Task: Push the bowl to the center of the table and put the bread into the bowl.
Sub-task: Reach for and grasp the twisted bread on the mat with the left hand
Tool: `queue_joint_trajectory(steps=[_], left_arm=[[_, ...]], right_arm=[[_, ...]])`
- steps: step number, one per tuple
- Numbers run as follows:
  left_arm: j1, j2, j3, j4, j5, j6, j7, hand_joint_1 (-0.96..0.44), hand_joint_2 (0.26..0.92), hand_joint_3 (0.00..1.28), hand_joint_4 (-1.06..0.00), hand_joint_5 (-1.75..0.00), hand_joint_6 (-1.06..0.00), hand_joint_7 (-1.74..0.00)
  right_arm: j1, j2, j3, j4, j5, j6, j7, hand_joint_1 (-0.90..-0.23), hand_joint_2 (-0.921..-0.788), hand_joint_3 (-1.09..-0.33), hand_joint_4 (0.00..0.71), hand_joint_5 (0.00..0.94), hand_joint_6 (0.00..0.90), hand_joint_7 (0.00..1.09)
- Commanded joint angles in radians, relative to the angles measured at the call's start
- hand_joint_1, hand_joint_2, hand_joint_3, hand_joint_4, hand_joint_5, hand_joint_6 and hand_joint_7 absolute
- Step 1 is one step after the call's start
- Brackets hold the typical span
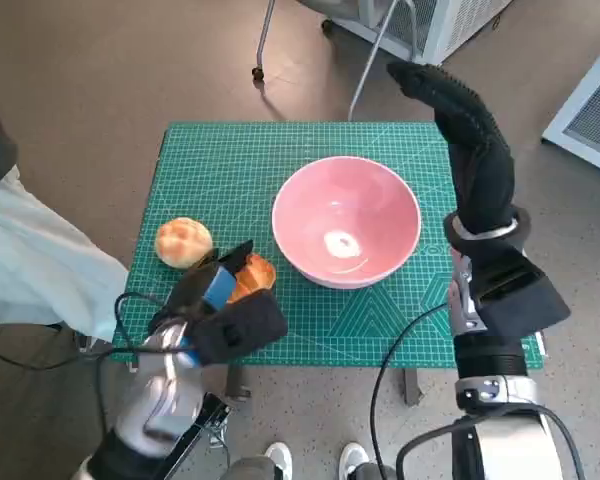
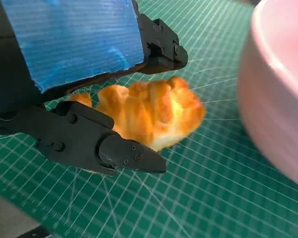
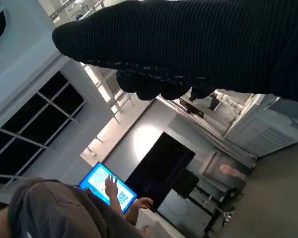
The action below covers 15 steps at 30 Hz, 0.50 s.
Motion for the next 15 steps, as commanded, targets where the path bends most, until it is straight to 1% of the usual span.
queue_joint_trajectory(steps=[1, 2, 3, 4, 5, 6, 7, 8, 11, 13, 15], left_arm=[[-0.02, -0.019, 0.012, 0.089, -0.011, -0.05, 0.04, -0.35, 0.89, 0.0, -0.4, -0.09, -0.45, -0.11], [-0.019, -0.02, 0.016, 0.101, -0.016, -0.063, 0.046, -0.09, 0.901, 0.04, -0.48, -0.52, -0.48, -0.14], [-0.017, -0.021, 0.022, 0.114, -0.022, -0.082, 0.056, 0.0, 0.905, 0.06, -0.51, -0.68, -0.5, -0.15], [-0.015, -0.021, 0.027, 0.123, -0.026, -0.096, 0.062, 0.13, 0.866, 0.17, -0.55, -0.92, -0.5, -0.22], [-0.01, -0.018, 0.033, 0.134, -0.032, -0.121, 0.074, 0.23, 0.76, 0.38, -0.57, -1.11, -0.49, -0.32], [-0.006, -0.016, 0.038, 0.143, -0.036, -0.14, 0.082, 0.29, 0.667, 0.59, -0.58, -1.28, -0.49, -0.46], [-0.002, -0.012, 0.043, 0.154, -0.039, -0.165, 0.094, 0.32, 0.632, 0.66, -0.58, -1.34, -0.49, -0.51], [0.001, -0.01, 0.048, 0.162, -0.041, -0.182, 0.101, 0.16, 0.637, 0.69, -0.54, -1.41, -0.49, -0.97], [0.014, 0.003, 0.064, 0.17, -0.042, -0.235, 0.122, 0.07, 0.637, 0.69, -0.53, -1.42, -0.51, -1.23], [0.022, 0.013, 0.077, 0.159, -0.043, -0.258, 0.129, 0.03, 0.63, 0.68, -0.57, -1.5, -0.55, -1.18], [0.028, 0.021, 0.089, 0.14, -0.044, -0.268, 0.13, 0.02, 0.642, 0.65, -0.59, -1.5, -0.58, -1.15]], right_arm=[[0.029, 0.003, 0.007, 0.0, 0.012, 0.004, 0.015, -0.65, -0.921, -0.83, 0.279, 0.023, -0.001, 0.74], [0.029, 0.003, 0.008, 0.0, 0.012, 0.003, 0.016, -0.65, -0.921, -0.829, 0.279, 0.022, -0.001, 0.74], [0.029, 0.002, 0.008, 0.002, 0.013, 0.001, 0.016, -0.65, -0.921, -0.829, 0.279, 0.022, -0.001, 0.74], [0.029, 0.002, 0.008, 0.003, 0.013, 0.0, 0.016, -0.649, -0.921, -0.828, 0.279, 0.022, -0.001, 0.74], [0.03, 0.002, 0.009, 0.005, 0.013, -0.002, 0.016, -0.647, -0.921, -0.828, 0.278, 0.022, -0.001, 0.74], [0.03, 0.002, 0.009, 0.006, 0.013, -0.003, 0.016, -0.644, -0.921, -0.827, 0.278, 0.022, -0.001, 0.74], [0.031, 0.002, 0.009, 0.006, 0.012, -0.004, 0.016, -0.643, -0.921, -0.827, 0.278, 0.022, -0.001, 0.74], [0.032, 0.002, 0.01, 0.006, 0.011, -0.005, 0.016, -0.641, -0.921, -0.827, 0.279, 0.023, -0.001, 0.74], [0.034, 0.002, 0.01, 0.005, 0.012, -0.005, 0.016, -0.64, -0.921, -0.827, 0.279, 0.023, -0.001, 0.74], [0.035, 0.002, 0.011, 0.005, 0.013, -0.005, 0.017, -0.639, -0.921, -0.827, 0.279, 0.023, -0.001, 0.74], [0.036, 0.001, 0.011, 0.006, 0.015, -0.005, 0.019, -0.639, -0.921, -0.827, 0.279, 0.023, -0.001, 0.74]])
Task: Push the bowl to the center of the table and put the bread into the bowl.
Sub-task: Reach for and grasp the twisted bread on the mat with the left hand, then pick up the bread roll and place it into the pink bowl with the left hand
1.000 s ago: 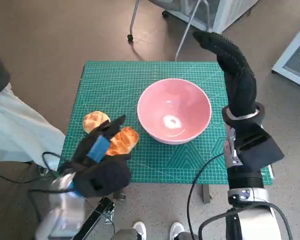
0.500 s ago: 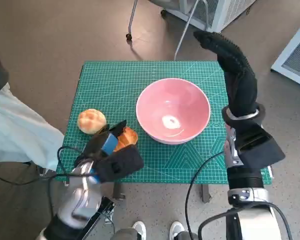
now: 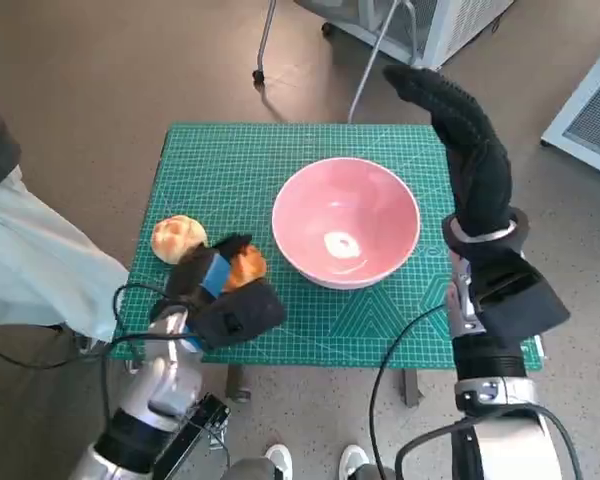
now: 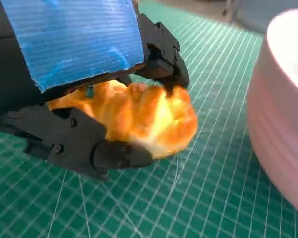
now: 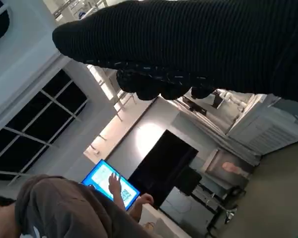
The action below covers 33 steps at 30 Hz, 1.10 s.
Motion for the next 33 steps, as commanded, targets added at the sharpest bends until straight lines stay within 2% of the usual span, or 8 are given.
queue_joint_trajectory(steps=[1, 2, 5, 10, 16, 24, 33], left_arm=[[0.046, 0.017, 0.023, -0.012, -0.016, -0.026, -0.008, 0.01, 0.662, 0.6, -0.6, -1.48, -0.59, -1.14], [0.049, 0.019, 0.035, -0.035, -0.019, -0.022, -0.012, 0.01, 0.669, 0.59, -0.6, -1.47, -0.59, -1.14], [0.061, 0.02, 0.069, -0.096, -0.03, -0.012, -0.022, 0.0, 0.764, 0.39, -0.64, -1.31, -0.59, -1.19], [0.085, 0.008, 0.135, -0.246, -0.054, 0.009, -0.038, 0.0, 0.846, 0.23, -0.68, -1.19, -0.58, -1.23], [0.096, 0.0, 0.208, -0.409, -0.08, -0.013, -0.026, 0.0, 0.898, 0.12, -0.71, -1.17, -0.57, -1.2], [0.037, -0.01, 0.263, -0.532, -0.084, -0.13, 0.041, 0.0, 0.913, 0.05, -0.78, -1.11, -0.61, -1.14], [-0.124, -0.01, 0.201, -0.466, -0.055, -0.319, 0.093, 0.0, 0.914, 0.03, -0.82, -1.05, -0.62, -1.15]], right_arm=[[0.03, 0.0, 0.002, 0.008, 0.008, 0.002, 0.011, -0.639, -0.921, -0.827, 0.279, 0.023, -0.001, 0.74], [0.03, 0.0, 0.002, 0.008, 0.009, 0.002, 0.012, -0.639, -0.921, -0.827, 0.279, 0.023, -0.001, 0.74], [0.03, 0.002, 0.003, 0.01, 0.014, 0.002, 0.016, -0.639, -0.921, -0.827, 0.279, 0.023, -0.001, 0.74], [0.031, 0.005, 0.006, 0.011, 0.022, 0.003, 0.02, -0.643, -0.921, -0.826, 0.278, 0.023, -0.001, 0.74], [0.032, 0.007, 0.009, 0.007, 0.022, 0.007, 0.021, -0.641, -0.921, -0.827, 0.273, 0.02, -0.001, 0.74], [0.032, 0.009, 0.01, 0.009, 0.031, 0.011, 0.03, -0.639, -0.921, -0.827, 0.271, 0.019, -0.001, 0.73], [0.029, 0.009, 0.006, 0.013, 0.045, 0.016, 0.046, -0.639, -0.921, -0.828, 0.269, 0.019, -0.001, 0.73]])
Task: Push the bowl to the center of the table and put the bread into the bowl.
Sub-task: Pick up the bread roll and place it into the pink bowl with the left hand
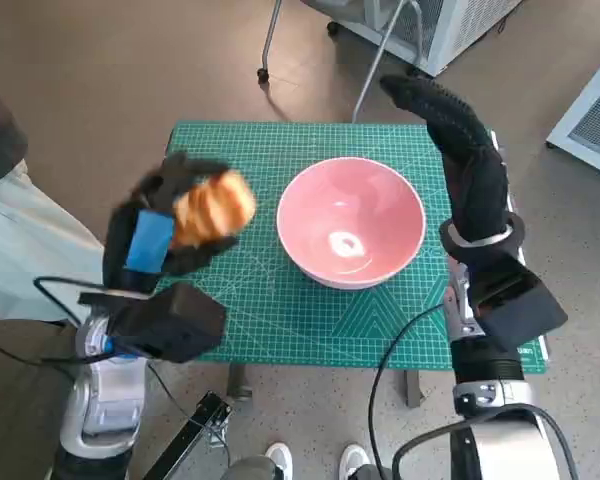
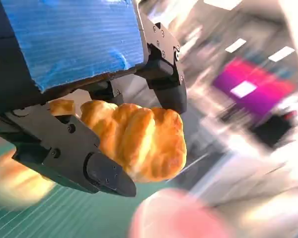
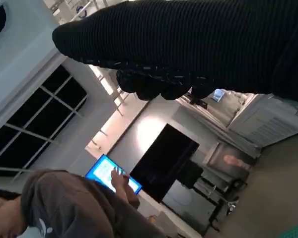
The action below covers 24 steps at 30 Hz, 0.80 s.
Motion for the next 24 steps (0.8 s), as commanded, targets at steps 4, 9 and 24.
queue_joint_trajectory(steps=[4, 9, 24], left_arm=[[-0.175, 0.0, -0.084, 0.124, 0.033, -0.161, 0.001, 0.0, 0.911, 0.02, -0.83, -1.04, -0.63, -1.13], [-0.259, -0.008, -0.137, 0.262, 0.019, -0.258, -0.026, 0.0, 0.911, 0.02, -0.82, -1.1, -0.65, -1.07], [-0.454, -0.065, -0.287, 0.753, 0.046, -0.436, -0.102, 0.0, 0.92, 0.13, -0.63, -1.24, -0.55, -1.25]], right_arm=[[0.016, 0.005, -0.001, 0.01, 0.021, 0.018, 0.021, -0.641, -0.921, -0.827, 0.269, 0.019, -0.001, 0.73], [0.02, 0.004, 0.0, 0.004, 0.023, 0.019, 0.024, -0.643, -0.921, -0.826, 0.268, 0.018, -0.001, 0.73], [0.028, -0.002, -0.008, 0.014, 0.04, 0.013, 0.041, -0.641, -0.921, -0.822, 0.265, 0.017, -0.001, 0.73]])
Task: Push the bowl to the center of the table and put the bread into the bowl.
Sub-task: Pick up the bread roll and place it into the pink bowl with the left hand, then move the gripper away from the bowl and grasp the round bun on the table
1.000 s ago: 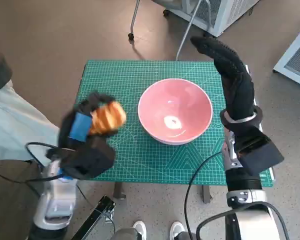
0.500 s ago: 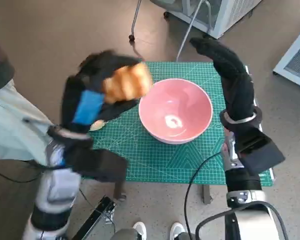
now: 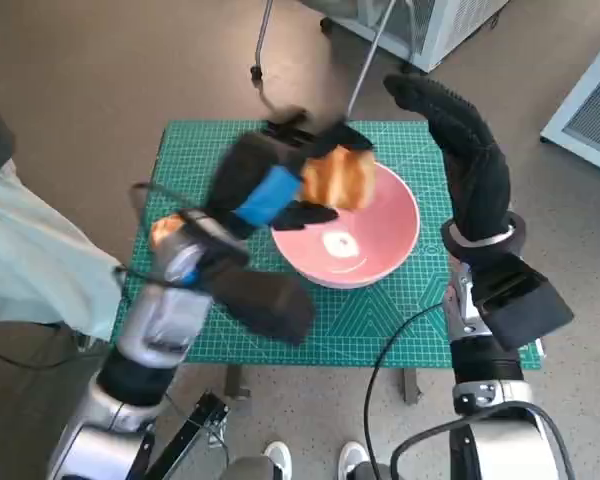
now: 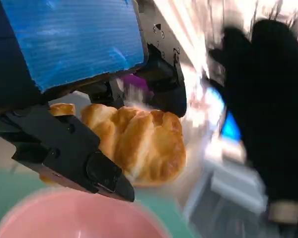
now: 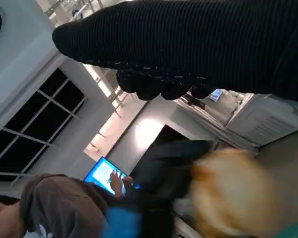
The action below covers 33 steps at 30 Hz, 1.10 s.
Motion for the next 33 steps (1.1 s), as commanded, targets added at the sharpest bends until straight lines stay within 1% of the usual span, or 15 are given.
queue_joint_trajectory(steps=[1, 2, 3, 4, 5, 6, 7, 8, 9, 10, 12, 15, 21, 30, 33], left_arm=[[-0.082, -0.01, -0.036, 0.159, 0.013, -0.057, -0.018, 0.0, 0.92, 0.14, -0.62, -1.25, -0.54, -1.25], [-0.095, -0.01, -0.041, 0.194, 0.0, -0.052, -0.058, 0.0, 0.92, 0.15, -0.6, -1.27, -0.54, -1.26], [-0.105, -0.01, -0.045, 0.219, -0.01, -0.049, -0.086, 0.0, 0.92, 0.18, -0.56, -1.3, -0.5, -1.3], [-0.114, -0.008, -0.05, 0.238, -0.026, -0.03, -0.145, 0.0, 0.921, 0.24, -0.48, -1.36, -0.44, -1.38], [-0.121, -0.006, -0.052, 0.252, -0.036, -0.017, -0.186, -0.02, 0.897, 0.26, -0.33, -1.07, -0.3, -1.17], [-0.128, 0.0, -0.059, 0.253, -0.042, 0.017, -0.249, -0.02, 0.892, 0.27, -0.29, -0.93, -0.27, -1.07], [-0.134, 0.005, -0.063, 0.254, -0.046, 0.041, -0.294, -0.03, 0.883, 0.25, -0.19, -0.55, -0.17, -0.82], [-0.143, 0.014, -0.071, 0.248, -0.048, 0.076, -0.358, -0.03, 0.882, 0.24, -0.17, -0.46, -0.14, -0.76], [-0.15, 0.02, -0.074, 0.242, -0.048, 0.1, -0.403, -0.02, 0.859, 0.22, -0.11, -0.3, -0.09, -0.65], [-0.156, 0.026, -0.076, 0.236, -0.051, 0.118, -0.441, -0.03, 0.844, 0.19, -0.08, -0.2, -0.06, -0.57], [-0.159, 0.032, -0.07, 0.223, -0.063, 0.134, -0.485, -0.04, 0.827, 0.16, -0.05, -0.11, -0.04, -0.51], [-0.15, 0.037, -0.053, 0.206, -0.081, 0.132, -0.506, -0.1, 0.813, 0.14, -0.03, -0.04, -0.03, -0.46], [-0.124, 0.042, -0.013, 0.187, -0.132, 0.086, -0.491, -0.17, 0.817, 0.11, -0.03, -0.01, -0.03, -0.44], [-0.082, 0.107, 0.083, 0.08, -0.251, -0.011, -0.507, -0.2, 0.833, 0.09, -0.07, -0.02, -0.06, -0.46], [-0.062, 0.142, 0.124, 0.039, -0.285, -0.055, -0.502, -0.2, 0.84, 0.08, -0.11, -0.04, -0.09, -0.48]], right_arm=[[0.023, -0.001, -0.005, 0.011, 0.009, 0.005, 0.014, -0.641, -0.921, -0.821, 0.265, 0.017, -0.001, 0.73], [0.024, -0.002, -0.005, 0.009, 0.008, 0.004, 0.014, -0.64, -0.921, -0.821, 0.266, 0.017, -0.001, 0.73], [0.026, -0.003, -0.006, 0.007, 0.008, 0.003, 0.014, -0.64, -0.921, -0.821, 0.266, 0.017, -0.001, 0.73], [0.027, -0.004, -0.007, 0.005, 0.007, 0.003, 0.013, -0.64, -0.921, -0.82, 0.266, 0.017, -0.001, 0.73], [0.028, -0.005, -0.007, 0.004, 0.007, 0.003, 0.013, -0.64, -0.921, -0.82, 0.266, 0.017, -0.001, 0.73], [0.029, -0.006, -0.008, 0.001, 0.007, 0.004, 0.012, -0.64, -0.921, -0.82, 0.266, 0.017, -0.001, 0.72], [0.03, -0.007, -0.009, -0.002, 0.007, 0.005, 0.012, -0.642, -0.921, -0.819, 0.266, 0.017, -0.001, 0.72], [0.031, -0.009, -0.01, -0.004, 0.008, 0.006, 0.011, -0.643, -0.921, -0.818, 0.266, 0.017, -0.001, 0.72], [0.032, -0.01, -0.012, -0.006, 0.008, 0.006, 0.01, -0.645, -0.921, -0.817, 0.266, 0.017, -0.001, 0.72], [0.034, -0.011, -0.013, -0.009, 0.009, 0.006, 0.008, -0.646, -0.921, -0.816, 0.267, 0.017, -0.001, 0.72], [0.036, -0.012, -0.016, -0.012, 0.01, 0.007, 0.006, -0.647, -0.921, -0.815, 0.267, 0.017, -0.001, 0.72], [0.039, -0.011, -0.022, -0.013, 0.011, 0.006, 0.003, -0.648, -0.921, -0.813, 0.267, 0.017, -0.001, 0.71], [0.042, -0.004, -0.027, -0.018, 0.003, 0.004, -0.004, -0.641, -0.921, -0.812, 0.268, 0.017, -0.001, 0.71], [0.04, -0.002, -0.028, -0.009, 0.002, 0.001, -0.002, -0.639, -0.921, -0.811, 0.269, 0.017, -0.001, 0.71], [0.04, 0.001, -0.028, -0.009, 0.004, -0.001, 0.0, -0.636, -0.921, -0.812, 0.268, 0.017, -0.001, 0.71]])
